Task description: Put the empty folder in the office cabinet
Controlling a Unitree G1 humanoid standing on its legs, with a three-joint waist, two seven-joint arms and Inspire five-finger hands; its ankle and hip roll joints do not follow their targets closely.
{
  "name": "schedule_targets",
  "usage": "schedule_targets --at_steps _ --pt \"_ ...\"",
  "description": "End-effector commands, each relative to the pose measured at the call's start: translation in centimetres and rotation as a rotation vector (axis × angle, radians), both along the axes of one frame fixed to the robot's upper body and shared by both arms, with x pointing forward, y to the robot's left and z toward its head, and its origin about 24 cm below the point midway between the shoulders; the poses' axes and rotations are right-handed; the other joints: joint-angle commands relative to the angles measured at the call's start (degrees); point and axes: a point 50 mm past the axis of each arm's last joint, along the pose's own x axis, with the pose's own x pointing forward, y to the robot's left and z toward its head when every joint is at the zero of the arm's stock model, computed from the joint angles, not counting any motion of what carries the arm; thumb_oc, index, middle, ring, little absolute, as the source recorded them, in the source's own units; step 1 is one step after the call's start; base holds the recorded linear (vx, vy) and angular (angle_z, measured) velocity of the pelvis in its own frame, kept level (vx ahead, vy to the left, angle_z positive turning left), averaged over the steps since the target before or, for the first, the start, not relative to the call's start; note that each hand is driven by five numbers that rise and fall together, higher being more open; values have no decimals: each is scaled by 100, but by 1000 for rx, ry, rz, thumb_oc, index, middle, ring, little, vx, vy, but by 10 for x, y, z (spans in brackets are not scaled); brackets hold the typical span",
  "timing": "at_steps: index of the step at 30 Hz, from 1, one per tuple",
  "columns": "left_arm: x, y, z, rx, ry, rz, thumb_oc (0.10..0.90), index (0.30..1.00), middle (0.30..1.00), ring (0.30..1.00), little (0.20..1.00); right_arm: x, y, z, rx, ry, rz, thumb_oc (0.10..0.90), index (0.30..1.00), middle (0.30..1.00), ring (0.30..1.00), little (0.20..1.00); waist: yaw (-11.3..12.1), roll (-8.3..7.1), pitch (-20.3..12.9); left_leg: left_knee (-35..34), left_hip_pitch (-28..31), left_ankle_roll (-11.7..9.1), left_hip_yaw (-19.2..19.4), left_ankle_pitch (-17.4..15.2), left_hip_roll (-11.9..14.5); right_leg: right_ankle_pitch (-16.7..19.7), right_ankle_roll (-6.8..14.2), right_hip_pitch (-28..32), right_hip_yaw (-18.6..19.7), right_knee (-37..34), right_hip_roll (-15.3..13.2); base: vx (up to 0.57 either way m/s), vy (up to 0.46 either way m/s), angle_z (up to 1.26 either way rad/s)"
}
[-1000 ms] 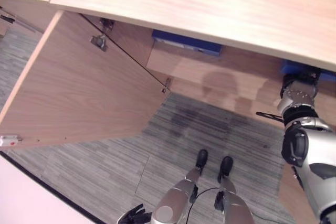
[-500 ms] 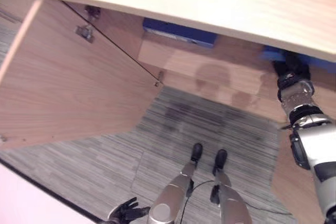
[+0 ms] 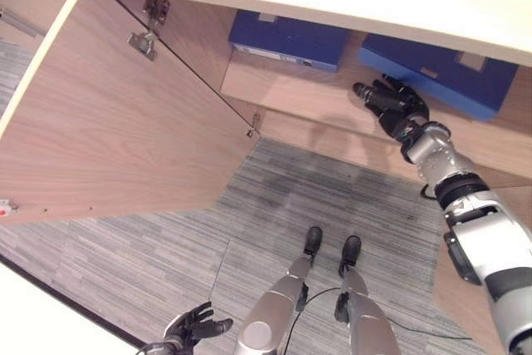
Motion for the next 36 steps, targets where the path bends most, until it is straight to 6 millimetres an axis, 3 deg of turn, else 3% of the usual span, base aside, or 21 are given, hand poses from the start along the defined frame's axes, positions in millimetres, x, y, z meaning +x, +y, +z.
schedule_targets --at_steps 1,8,13,16,19,21,24,28,31,34,35,36 --pt "-55 24 -8 82 181 21 800 900 900 900 900 0 10 33 -94 -162 105 800 900 900 900 900 -72 -176 -234 -63 -72 -254 -238 -311 -113 -276 360 46 21 45 -200 -32 -6 -2" --pt "-59 26 -10 87 210 34 800 900 900 900 900 -3 -30 24 -178 -44 -31 800 900 900 900 900 -127 -263 -256 -63 -101 -268 -207 -311 -98 -263 372 33 31 18 -197 -6 -3 -1" --pt "-60 32 -10 119 235 44 800 900 900 900 900 -15 -81 24 -536 159 -193 800 900 900 900 900 -205 -322 -275 -63 -133 -274 -199 -284 -86 -244 367 -10 16 16 -197 0 0 0" --pt "-58 38 -9 165 236 50 800 900 900 900 900 -24 -105 33 -660 239 -302 800 900 900 900 900 -210 -334 -292 -63 -162 -275 -218 -269 -89 -239 365 -31 6 10 -194 0 0 0" --pt "-57 39 -8 176 235 57 800 900 900 900 900 -25 -109 46 -698 226 -340 800 900 900 900 900 -208 -340 -294 -63 -182 -281 -212 -265 -97 -229 366 -49 6 9 -199 0 0 0" --pt "-55 40 -8 199 226 66 800 900 900 900 900 -26 -113 65 -918 244 -394 800 900 900 900 900 -212 -364 -295 -63 -235 -286 -206 -249 -102 -199 374 -108 3 2 -204 0 0 0" --pt "-52 40 -7 224 212 72 800 900 900 900 900 -20 -100 86 -1119 186 -388 800 900 900 900 900 -232 -377 -280 -63 -294 -294 -205 -225 -108 -174 382 -170 18 -3 -203 0 0 0" --pt "-49 38 -8 230 204 66 800 900 900 900 900 -17 -92 98 -1211 150 -396 800 900 900 900 900 -218 -375 -286 -63 -325 -300 -204 -216 -111 -158 385 -208 39 -5 -200 -11 6 -6" --pt "-37 39 -6 239 186 58 800 900 900 900 900 -10 -78 73 -1287 225 -222 800 900 900 900 900 -195 -428 -321 -63 -313 -319 -229 -200 -109 -171 377 -195 32 -2 -199 0 -9 -1" --pt "-35 40 -6 232 201 34 800 900 900 900 900 -6 -21 -8 -1611 336 304 800 900 900 900 900 -201 -580 -367 -63 -219 -322 -255 -219 -111 -207 358 -90 30 6 -207 13 -28 -7" --pt "-30 37 -7 224 196 26 800 900 900 900 900 -10 -17 -26 -1718 379 381 800 900 900 900 900 -212 -613 -355 -63 -184 -325 -250 -232 -103 -227 356 -54 22 13 -208 7 -38 -1" --pt "-11 30 -5 207 155 30 800 900 900 900 900 -16 -17 -57 -1928 481 457 800 900 900 900 900 -204 -694 -360 -63 -87 -317 -255 -269 -92 -266 356 65 13 22 -206 1 -36 10"
